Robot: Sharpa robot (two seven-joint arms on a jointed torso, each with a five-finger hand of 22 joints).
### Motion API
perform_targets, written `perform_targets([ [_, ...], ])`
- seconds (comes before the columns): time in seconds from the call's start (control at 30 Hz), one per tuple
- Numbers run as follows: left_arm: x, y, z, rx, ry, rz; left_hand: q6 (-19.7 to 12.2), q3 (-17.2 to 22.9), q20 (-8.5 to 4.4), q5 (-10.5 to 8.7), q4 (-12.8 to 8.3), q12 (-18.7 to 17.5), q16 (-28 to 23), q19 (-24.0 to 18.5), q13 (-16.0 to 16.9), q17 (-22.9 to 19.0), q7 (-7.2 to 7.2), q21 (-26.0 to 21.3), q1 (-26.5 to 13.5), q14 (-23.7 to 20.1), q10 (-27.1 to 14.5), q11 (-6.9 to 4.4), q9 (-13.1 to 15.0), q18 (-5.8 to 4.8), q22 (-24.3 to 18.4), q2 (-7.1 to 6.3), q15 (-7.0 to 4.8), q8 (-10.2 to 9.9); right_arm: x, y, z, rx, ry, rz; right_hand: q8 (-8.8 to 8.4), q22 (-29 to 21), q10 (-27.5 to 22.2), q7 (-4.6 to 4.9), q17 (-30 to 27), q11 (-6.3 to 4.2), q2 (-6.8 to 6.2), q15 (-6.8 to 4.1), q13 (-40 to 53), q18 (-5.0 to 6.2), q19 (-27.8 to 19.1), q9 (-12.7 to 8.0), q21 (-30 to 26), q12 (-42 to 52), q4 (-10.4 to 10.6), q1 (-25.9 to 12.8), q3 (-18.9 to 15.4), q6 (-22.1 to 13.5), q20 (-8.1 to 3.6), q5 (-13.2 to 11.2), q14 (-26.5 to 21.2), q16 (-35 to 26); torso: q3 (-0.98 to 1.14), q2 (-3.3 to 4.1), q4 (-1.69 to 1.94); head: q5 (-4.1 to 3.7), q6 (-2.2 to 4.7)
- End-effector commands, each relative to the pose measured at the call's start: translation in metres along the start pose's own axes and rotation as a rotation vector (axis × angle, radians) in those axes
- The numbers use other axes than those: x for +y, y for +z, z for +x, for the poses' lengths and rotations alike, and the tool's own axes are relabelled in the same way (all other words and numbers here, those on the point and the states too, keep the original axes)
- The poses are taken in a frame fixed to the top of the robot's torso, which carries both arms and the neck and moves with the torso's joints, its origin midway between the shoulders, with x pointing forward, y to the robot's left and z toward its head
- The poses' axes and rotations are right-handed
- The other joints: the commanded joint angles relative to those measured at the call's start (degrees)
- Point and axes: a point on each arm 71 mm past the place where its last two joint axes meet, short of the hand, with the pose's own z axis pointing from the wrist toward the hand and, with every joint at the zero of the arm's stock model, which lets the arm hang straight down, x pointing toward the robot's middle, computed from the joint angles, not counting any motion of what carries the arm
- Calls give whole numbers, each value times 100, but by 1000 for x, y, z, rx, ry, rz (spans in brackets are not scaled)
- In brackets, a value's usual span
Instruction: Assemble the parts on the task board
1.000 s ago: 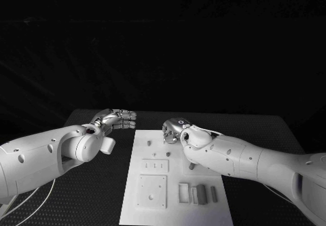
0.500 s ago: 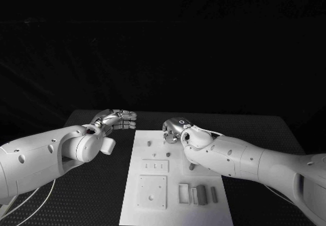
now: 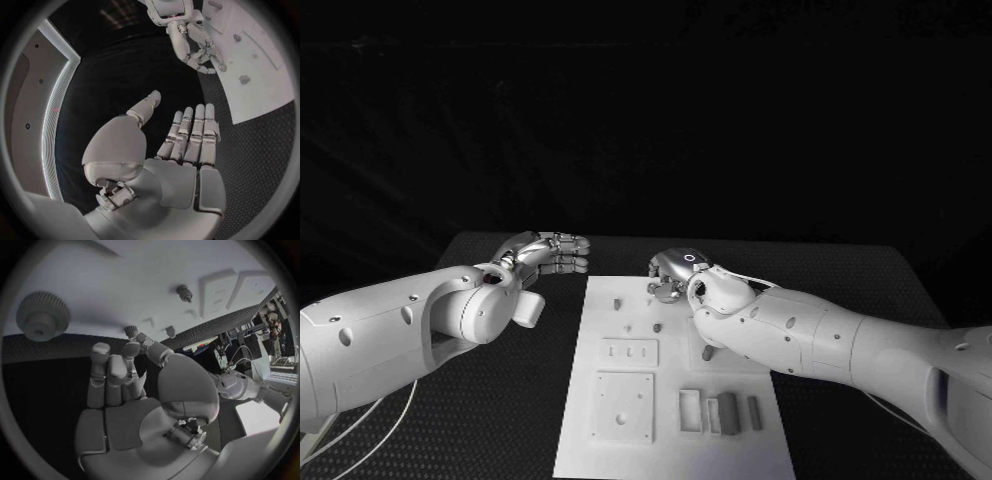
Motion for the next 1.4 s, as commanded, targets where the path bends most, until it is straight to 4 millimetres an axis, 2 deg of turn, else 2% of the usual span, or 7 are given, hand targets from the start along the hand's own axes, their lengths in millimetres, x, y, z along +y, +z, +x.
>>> perform_targets([
  [0.03,-2,0,2,14,-3,10,16,-34,20,-24,2,-38,-29,19,-6,7,200,-40,-69,-8,9,32,-8,105,5,6,26,-27,1,0,-1,-10,-3,-5,-23,69,21,5,-6,38,0,37,6,175,6,-6,-25,-32,21,13,8,3,-30,17,13,-7,2,0,3,-5,4],
  [0.47,-2,0,0,11,-2,10,17,-35,20,-24,2,-41,-30,20,-6,8,200,-42,-68,-8,11,31,-9,106,7,6,26,-28,-5,-4,-5,-18,10,-3,-20,71,32,3,-7,36,-2,35,11,175,14,-7,-23,-33,35,3,1,14,-31,17,21,-4,-1,-2,-3,2,22],
  [0.7,-2,-2,-4,1,-1,10,18,-35,20,-24,1,-42,-31,20,-7,8,200,-43,-67,-7,12,31,-9,106,7,6,26,-28,-21,-13,-27,-33,55,-9,-11,74,40,-3,-10,31,-43,31,19,175,17,-5,-23,-38,40,-4,-11,38,-32,17,27,-1,4,1,-21,-13,63],
  [0.87,-2,-4,-7,-3,0,18,20,-34,20,-24,-1,-42,-31,20,-6,9,198,-43,-64,-6,15,30,-9,106,8,6,25,-27,-43,-23,-47,16,94,-52,-12,80,52,-5,-11,28,-129,29,32,175,19,-8,-19,-38,34,-7,-30,43,-31,16,33,5,7,-1,-25,-48,107],
  [1.03,-2,-5,-10,-9,1,19,27,-32,19,-24,-2,-40,-31,22,-4,10,195,-44,-58,-4,24,28,-8,107,9,9,25,-25,-69,-31,-64,50,107,-46,-36,89,14,6,-7,39,-384,39,57,175,-6,-20,-25,-50,19,-71,-127,10,-24,16,10,8,15,-2,-25,-85,138],
  [1.23,-3,-6,-7,32,-2,43,39,-39,21,-24,-3,-32,-34,20,1,11,188,-49,-60,-5,51,22,-7,105,10,0,26,-21,-106,-37,-72,93,130,15,-51,100,-40,17,10,50,-442,51,109,175,-50,-27,-32,-48,-18,-101,-251,-14,-19,16,-39,24,22,0,-28,-125,159],
  [1.4,-5,-5,-6,59,22,66,27,-55,25,-24,-3,-38,-45,9,0,9,166,-60,-70,-19,57,11,-12,100,10,-13,31,-30,-116,-34,-65,165,123,1,-72,109,-84,29,31,62,-477,63,167,175,-82,-34,-27,-35,-19,-221,-427,-49,-10,18,-78,54,25,7,-27,-154,172],
])
